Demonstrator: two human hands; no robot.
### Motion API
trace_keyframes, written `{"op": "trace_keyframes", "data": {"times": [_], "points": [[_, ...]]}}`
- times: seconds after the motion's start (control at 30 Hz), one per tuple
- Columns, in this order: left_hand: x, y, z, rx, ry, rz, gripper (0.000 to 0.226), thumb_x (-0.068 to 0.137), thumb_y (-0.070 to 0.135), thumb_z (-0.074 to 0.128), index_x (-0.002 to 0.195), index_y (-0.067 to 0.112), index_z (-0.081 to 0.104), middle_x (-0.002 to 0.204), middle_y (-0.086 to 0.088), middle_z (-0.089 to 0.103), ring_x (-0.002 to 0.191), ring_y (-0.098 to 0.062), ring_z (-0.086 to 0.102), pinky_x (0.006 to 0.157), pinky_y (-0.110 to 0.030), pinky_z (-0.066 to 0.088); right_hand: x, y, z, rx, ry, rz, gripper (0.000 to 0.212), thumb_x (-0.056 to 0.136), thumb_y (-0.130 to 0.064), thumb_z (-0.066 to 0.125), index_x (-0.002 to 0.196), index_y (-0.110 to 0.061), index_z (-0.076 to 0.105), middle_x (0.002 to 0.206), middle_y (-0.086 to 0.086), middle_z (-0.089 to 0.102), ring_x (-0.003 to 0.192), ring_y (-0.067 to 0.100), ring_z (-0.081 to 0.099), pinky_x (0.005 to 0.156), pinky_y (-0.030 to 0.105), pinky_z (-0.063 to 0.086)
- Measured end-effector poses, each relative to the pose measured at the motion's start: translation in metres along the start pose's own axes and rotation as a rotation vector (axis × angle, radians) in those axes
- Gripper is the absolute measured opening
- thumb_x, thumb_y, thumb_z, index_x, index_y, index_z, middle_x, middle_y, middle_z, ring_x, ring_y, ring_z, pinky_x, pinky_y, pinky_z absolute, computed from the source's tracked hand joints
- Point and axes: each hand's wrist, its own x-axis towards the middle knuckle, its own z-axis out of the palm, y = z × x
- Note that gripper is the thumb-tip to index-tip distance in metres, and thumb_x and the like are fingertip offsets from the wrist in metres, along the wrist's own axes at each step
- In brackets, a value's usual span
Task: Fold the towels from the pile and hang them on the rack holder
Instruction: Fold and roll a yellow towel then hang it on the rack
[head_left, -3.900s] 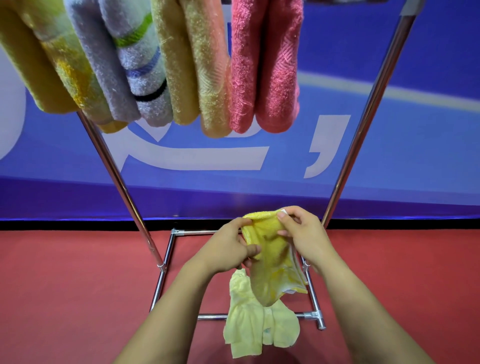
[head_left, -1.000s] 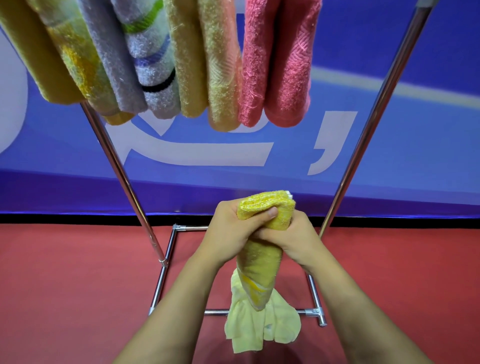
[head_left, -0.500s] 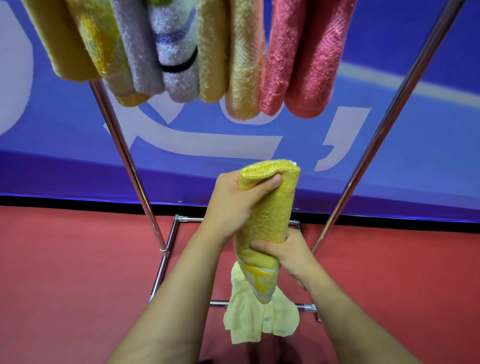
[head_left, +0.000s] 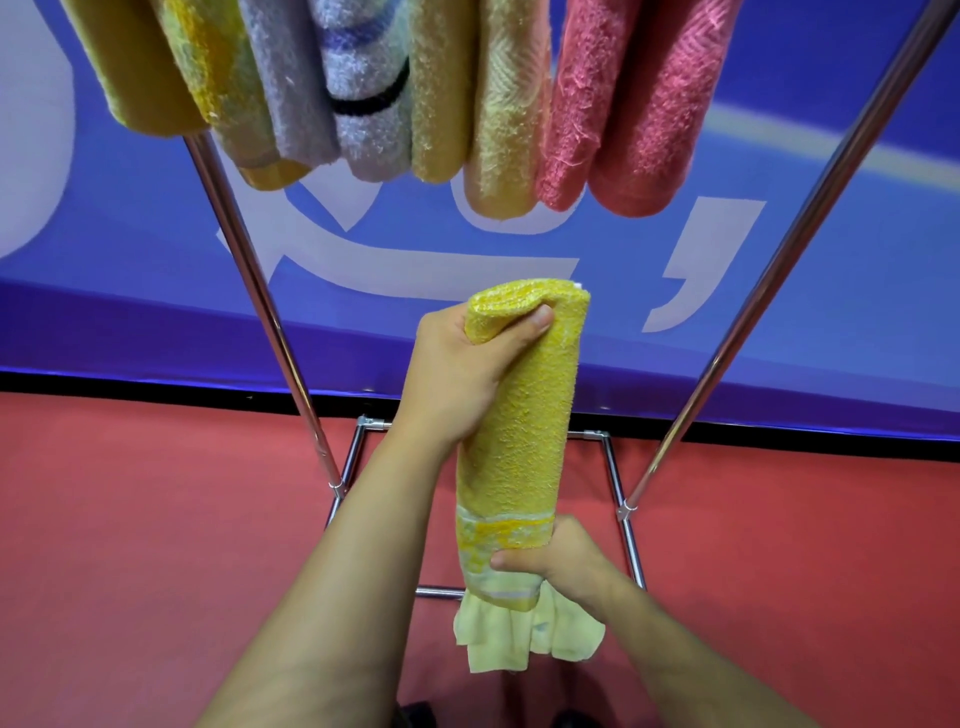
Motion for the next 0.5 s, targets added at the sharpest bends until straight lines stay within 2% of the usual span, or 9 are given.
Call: {"op": "trace_keyframes", "data": {"times": [0.17,0.27,0.4,0.5], "points": [[-0.001,0.001,0.001,0.002,0.012,-0.021,0.004,0.089,0.019,0.079,0.089,0.023,0.08,0.081,0.008,0.078,0.078,-0.004,0.072,0.073,-0.02,0.057,0.001,-0.002,-0.005,0.013,-0.021,-0.006,0.038,0.072,-0.006,0.089,0.108,-0.006,0.078,0.109,0.013,0.078,0.107,0.03,0.074,0.102,0.046,0.055],[-0.002,-0.001,0.002,0.01,0.001,-0.034,0.002,0.089,0.021,0.079,0.09,0.022,0.08,0.081,0.008,0.078,0.078,-0.004,0.073,0.072,-0.02,0.056,0.0,-0.009,-0.008,0.049,-0.027,-0.015,0.042,0.07,-0.011,0.09,0.109,-0.006,0.077,0.109,0.014,0.078,0.107,0.032,0.073,0.101,0.049,0.055],[-0.003,-0.004,0.005,0.017,-0.029,-0.056,0.003,0.089,0.021,0.078,0.091,0.022,0.08,0.08,0.009,0.078,0.078,-0.004,0.073,0.071,-0.019,0.055,-0.003,-0.034,-0.008,0.085,0.04,-0.113,0.05,0.06,-0.021,0.093,0.105,-0.007,0.076,0.103,0.013,0.079,0.098,0.029,0.076,0.089,0.042,0.06],[-0.004,-0.008,0.009,0.017,-0.064,-0.073,0.005,0.09,0.019,0.078,0.094,0.019,0.08,0.083,0.007,0.079,0.079,-0.004,0.072,0.071,-0.019,0.055,-0.009,-0.054,-0.007,0.11,0.079,-0.193,0.037,0.063,-0.018,0.087,0.098,-0.011,0.077,0.098,0.011,0.08,0.089,0.022,0.076,0.081,0.034,0.061]]}}
